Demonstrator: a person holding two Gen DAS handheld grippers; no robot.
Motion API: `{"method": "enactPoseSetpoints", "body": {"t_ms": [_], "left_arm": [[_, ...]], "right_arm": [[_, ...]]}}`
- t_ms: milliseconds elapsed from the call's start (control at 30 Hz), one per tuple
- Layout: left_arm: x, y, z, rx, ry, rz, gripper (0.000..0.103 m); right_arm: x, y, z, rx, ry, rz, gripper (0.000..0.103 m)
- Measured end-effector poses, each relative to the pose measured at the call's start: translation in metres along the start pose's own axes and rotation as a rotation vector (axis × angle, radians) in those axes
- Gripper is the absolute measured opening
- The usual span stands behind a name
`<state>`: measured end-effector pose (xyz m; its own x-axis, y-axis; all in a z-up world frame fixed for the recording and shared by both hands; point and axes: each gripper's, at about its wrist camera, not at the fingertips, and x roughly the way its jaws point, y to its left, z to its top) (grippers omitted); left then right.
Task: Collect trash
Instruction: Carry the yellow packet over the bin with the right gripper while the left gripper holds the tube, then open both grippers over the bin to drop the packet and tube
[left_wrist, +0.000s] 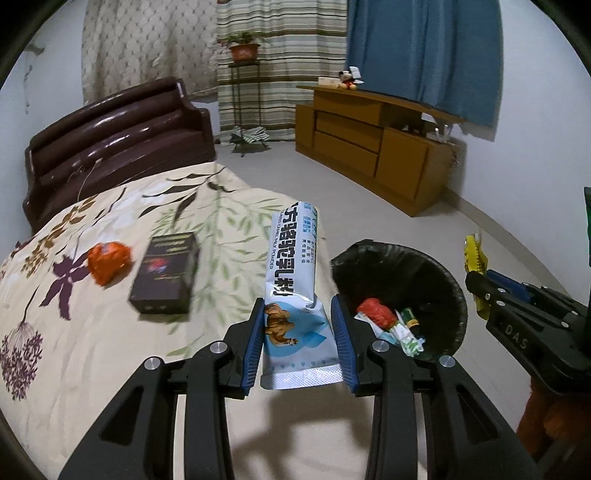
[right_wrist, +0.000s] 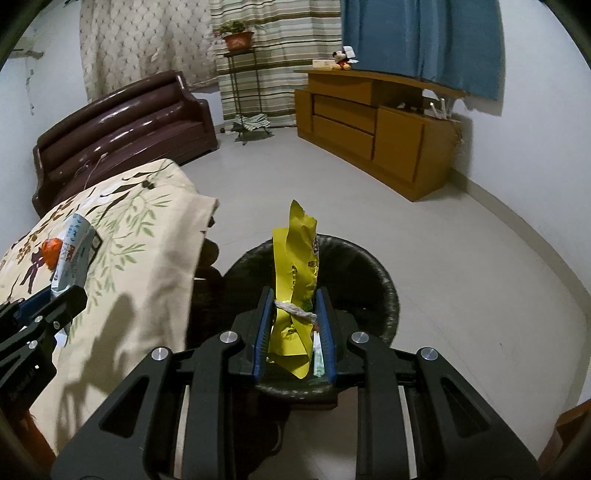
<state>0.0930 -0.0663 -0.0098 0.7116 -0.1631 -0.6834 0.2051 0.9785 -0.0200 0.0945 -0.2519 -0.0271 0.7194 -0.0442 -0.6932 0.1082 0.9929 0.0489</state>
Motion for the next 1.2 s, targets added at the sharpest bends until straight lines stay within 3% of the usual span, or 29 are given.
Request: {"method": "enactPoseSetpoints", "body": {"t_ms": [633, 1200], "left_arm": [[0.057, -0.048, 0.031, 0.057, 0.016, -0.015, 0.036], [0.085, -0.059, 0.04, 0.067, 0.053, 0.001, 0.037]], "right_arm": [[0.026, -0.03, 0.018, 0.036, -0.013, -0.03, 0.023], [0.061, -0.042, 0.029, 0.068, 0.012, -0.041, 0.023]]}}
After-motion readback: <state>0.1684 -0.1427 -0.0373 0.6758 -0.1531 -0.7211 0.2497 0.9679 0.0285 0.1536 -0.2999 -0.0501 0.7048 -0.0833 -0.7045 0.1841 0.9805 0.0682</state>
